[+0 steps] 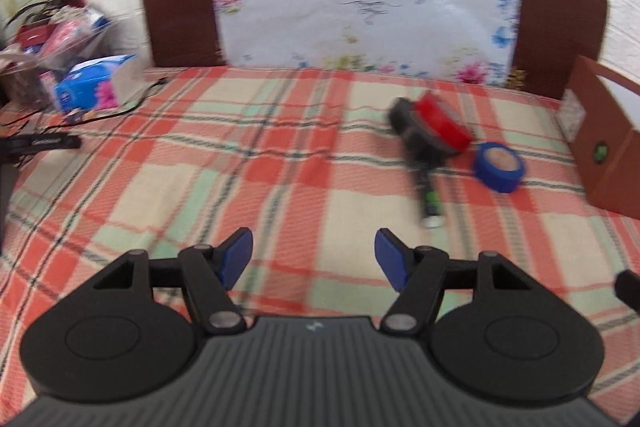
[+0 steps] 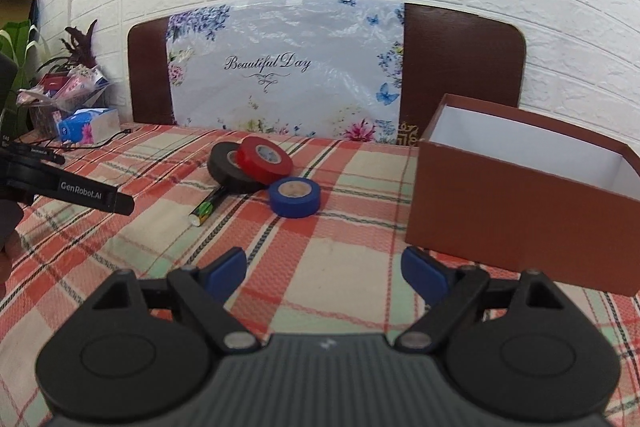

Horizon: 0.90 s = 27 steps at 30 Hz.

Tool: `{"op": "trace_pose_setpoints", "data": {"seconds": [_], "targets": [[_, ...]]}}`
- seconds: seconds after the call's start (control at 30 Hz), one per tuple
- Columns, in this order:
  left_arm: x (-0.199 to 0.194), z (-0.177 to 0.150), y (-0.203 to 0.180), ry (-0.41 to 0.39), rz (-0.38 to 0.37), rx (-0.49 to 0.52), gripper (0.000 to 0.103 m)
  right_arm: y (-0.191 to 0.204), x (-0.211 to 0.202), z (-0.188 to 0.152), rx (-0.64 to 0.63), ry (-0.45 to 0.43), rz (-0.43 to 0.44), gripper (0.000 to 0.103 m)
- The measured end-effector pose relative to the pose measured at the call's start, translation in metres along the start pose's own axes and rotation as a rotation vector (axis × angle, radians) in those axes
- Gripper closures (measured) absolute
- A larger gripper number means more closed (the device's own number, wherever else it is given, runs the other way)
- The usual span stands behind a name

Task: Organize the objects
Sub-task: 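Move the right gripper back to the marker beside the tape rolls, then grasp the black marker with blue cap with the right gripper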

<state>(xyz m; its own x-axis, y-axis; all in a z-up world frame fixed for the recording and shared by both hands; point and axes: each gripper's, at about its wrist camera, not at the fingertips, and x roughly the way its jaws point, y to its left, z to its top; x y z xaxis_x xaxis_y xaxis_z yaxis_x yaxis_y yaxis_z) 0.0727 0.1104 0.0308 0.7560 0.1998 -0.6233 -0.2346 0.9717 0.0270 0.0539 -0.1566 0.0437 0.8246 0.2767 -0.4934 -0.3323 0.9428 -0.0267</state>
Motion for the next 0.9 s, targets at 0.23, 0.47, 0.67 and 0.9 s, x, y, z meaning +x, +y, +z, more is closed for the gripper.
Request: {"op": "trace_pose_setpoints", "data": {"seconds": [0.23, 0.47, 0.67, 0.9], "targets": [[0.029, -0.035, 0.068, -0.032, 0.048, -0.113, 0.028, 0.044, 0.041, 0.014, -0.045, 0.068, 0.125, 0.015], [0.028, -0.04, 0.065, -0.094, -0.018, -0.111, 0.02, 0.089, 0.125, 0.047, -0.046, 0.113, 0.138, 0.023], [0.03, -0.041, 0.066, -0.09, -0.025, -0.11, 0.017, 0.108, 0.157, 0.042, -0.062, 0.162, 0.123, 0.071], [0.029, -0.042, 0.065, -0.088, -0.022, -0.103, 0.016, 0.095, 0.102, 0.011, -0.081, 0.169, 0.212, 0.085]]}}
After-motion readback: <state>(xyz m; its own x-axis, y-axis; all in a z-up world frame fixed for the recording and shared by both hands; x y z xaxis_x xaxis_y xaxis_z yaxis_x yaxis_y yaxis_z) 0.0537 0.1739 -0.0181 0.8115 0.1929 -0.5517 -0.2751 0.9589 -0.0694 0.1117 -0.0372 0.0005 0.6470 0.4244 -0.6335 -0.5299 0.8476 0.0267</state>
